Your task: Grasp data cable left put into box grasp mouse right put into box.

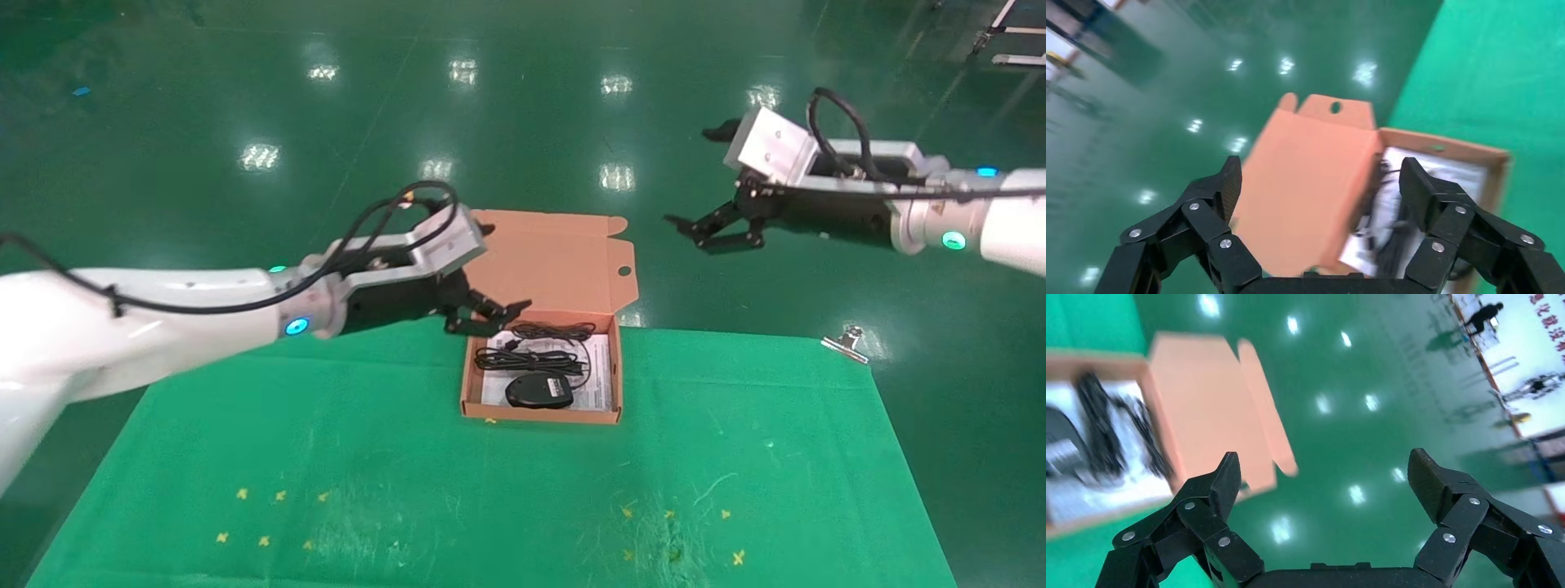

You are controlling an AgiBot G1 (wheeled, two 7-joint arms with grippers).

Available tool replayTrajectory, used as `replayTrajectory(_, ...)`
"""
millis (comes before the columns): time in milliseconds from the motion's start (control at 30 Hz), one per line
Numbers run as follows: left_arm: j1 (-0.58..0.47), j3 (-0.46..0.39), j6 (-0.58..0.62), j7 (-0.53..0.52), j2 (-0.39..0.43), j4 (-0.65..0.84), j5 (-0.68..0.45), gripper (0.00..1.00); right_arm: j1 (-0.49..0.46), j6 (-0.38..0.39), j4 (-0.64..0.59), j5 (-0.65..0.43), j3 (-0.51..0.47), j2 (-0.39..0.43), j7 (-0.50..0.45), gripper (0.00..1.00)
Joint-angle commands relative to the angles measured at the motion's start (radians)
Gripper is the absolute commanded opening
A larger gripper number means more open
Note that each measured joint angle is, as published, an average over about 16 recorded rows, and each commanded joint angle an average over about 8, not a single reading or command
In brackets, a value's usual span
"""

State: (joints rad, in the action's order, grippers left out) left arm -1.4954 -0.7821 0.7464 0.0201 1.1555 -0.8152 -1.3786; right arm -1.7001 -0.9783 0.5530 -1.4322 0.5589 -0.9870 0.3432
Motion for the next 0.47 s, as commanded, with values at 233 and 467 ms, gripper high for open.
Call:
replayTrajectory(233,0.084,0.101,0.15,-0.042,-0.109,-0.094,0.13,1.0,0.125,-0.103,0.146,0.14,-0.056,0.075,-0.106,1.0)
replayTrajectory(467,0.141,0.169,0.251,-0.07,-0.183,-0.157,0.217,1.0,0.21,-0.174,0.245,0.235,-0.094,0.126,-0.178,1.0)
